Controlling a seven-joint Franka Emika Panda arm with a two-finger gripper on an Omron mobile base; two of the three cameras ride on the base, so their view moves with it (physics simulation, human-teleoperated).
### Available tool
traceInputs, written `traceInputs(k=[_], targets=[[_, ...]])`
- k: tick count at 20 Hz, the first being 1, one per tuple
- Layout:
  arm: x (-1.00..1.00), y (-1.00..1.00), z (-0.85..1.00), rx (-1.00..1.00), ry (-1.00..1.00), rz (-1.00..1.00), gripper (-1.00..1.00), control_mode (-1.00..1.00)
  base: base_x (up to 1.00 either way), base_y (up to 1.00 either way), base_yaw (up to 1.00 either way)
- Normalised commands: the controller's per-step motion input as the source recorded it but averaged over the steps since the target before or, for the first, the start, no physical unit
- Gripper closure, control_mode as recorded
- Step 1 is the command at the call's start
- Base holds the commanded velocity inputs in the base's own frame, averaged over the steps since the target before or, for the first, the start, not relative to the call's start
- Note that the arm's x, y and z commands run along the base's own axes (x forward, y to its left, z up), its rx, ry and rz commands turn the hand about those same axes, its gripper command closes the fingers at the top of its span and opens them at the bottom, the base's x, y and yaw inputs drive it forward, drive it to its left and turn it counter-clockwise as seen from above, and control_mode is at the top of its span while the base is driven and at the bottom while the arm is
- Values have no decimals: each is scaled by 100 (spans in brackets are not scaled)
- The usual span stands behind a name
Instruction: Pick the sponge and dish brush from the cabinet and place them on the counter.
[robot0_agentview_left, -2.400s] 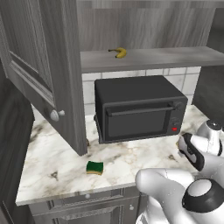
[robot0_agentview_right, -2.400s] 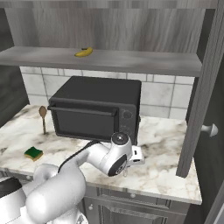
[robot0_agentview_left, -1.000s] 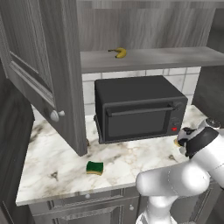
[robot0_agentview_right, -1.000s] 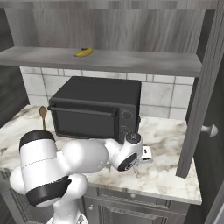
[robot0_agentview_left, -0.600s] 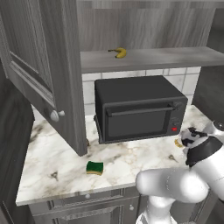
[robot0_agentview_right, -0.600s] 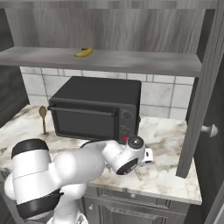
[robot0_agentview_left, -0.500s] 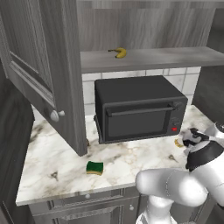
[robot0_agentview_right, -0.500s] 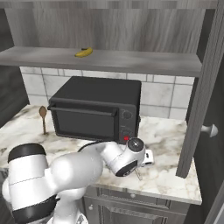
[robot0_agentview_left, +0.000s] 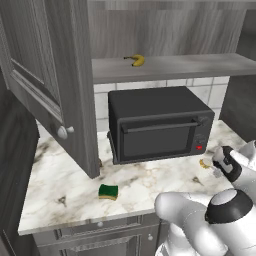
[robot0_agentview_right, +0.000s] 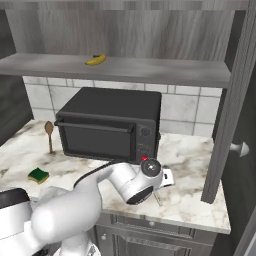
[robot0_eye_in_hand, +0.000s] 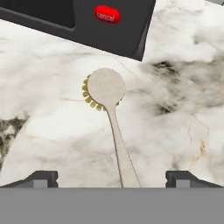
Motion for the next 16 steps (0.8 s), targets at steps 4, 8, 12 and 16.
traceInputs(k=[4,8,12,16], targets=[[-1,1,82,0,1,3,-100,-100,0,0,0],[-35,0,75,0,0,5,-100,-100,0,0,0],[-54,0,62,0,-2,6,-100,-100,0,0,0],[-49,8,60,0,0,4,-100,-100,0,0,0]])
